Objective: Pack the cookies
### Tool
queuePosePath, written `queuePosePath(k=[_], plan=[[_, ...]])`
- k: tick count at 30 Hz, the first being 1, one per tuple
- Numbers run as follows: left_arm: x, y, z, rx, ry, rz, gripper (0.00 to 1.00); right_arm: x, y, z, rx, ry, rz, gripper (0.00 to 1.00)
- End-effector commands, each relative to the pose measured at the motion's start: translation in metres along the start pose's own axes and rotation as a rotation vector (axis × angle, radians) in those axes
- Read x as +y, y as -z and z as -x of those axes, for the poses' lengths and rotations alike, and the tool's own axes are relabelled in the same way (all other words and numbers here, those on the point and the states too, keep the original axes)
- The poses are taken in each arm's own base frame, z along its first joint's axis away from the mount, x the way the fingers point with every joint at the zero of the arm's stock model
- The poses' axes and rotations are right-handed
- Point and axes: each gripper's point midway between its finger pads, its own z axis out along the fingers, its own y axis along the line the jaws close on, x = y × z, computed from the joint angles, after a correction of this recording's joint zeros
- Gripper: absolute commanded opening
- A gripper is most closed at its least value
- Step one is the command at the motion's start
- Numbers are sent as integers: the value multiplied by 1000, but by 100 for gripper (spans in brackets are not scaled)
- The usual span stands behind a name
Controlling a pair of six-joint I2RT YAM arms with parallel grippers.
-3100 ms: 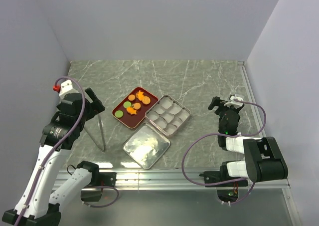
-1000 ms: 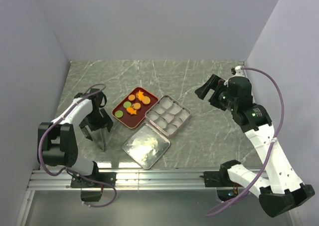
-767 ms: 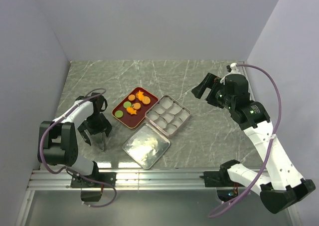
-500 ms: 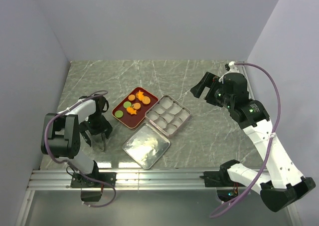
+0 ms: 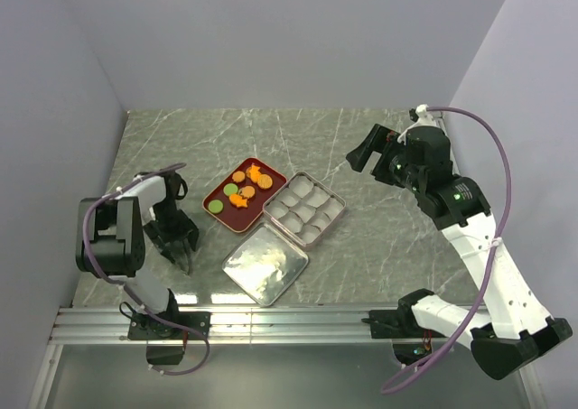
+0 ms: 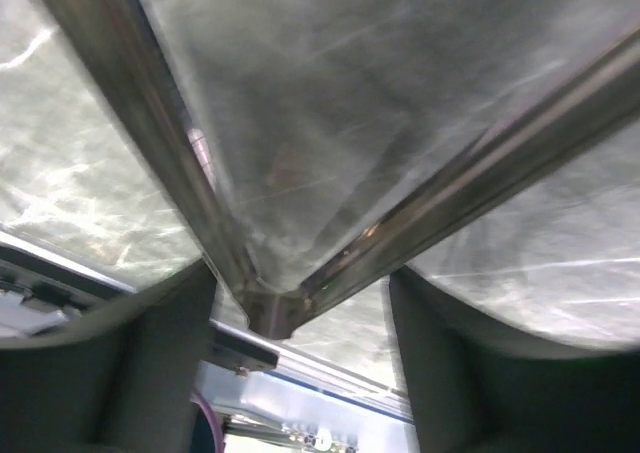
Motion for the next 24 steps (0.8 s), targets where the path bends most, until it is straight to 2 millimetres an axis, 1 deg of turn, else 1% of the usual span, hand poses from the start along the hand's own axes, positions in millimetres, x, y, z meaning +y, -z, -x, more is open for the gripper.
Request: queuePosePath(k=[1,5,6,8,10,12,15,17,22,24], plan=[[-12,-36,42,-147,17,21,67,10,5,17,-45,22,16,100],[-8,-34,62,-214,-24,63,64,11,3,18,-42,27,18,100],[-12,-29,70,-236,-25,54,64,12,2,17,-37,28,19,100],[-13,-24,83,-267,-28,48,60,13,1,17,-32,25,21,100],[-20,-12,99,-316,-37,24,58,13,-2,17,-25,24,18,100],[-25,-1,114,-367,-35,12,59,15,-3,18,-21,25,18,100],[-29,7,127,-419,-42,2,60,17,-3,20,-18,30,19,100],[-29,6,129,-430,-43,7,62,17,-4,20,-11,32,14,100],[-34,-5,121,-419,-58,-41,70,16,0,23,-10,42,4,100],[-35,-9,119,-426,-56,-53,70,16,2,23,-8,45,2,100]])
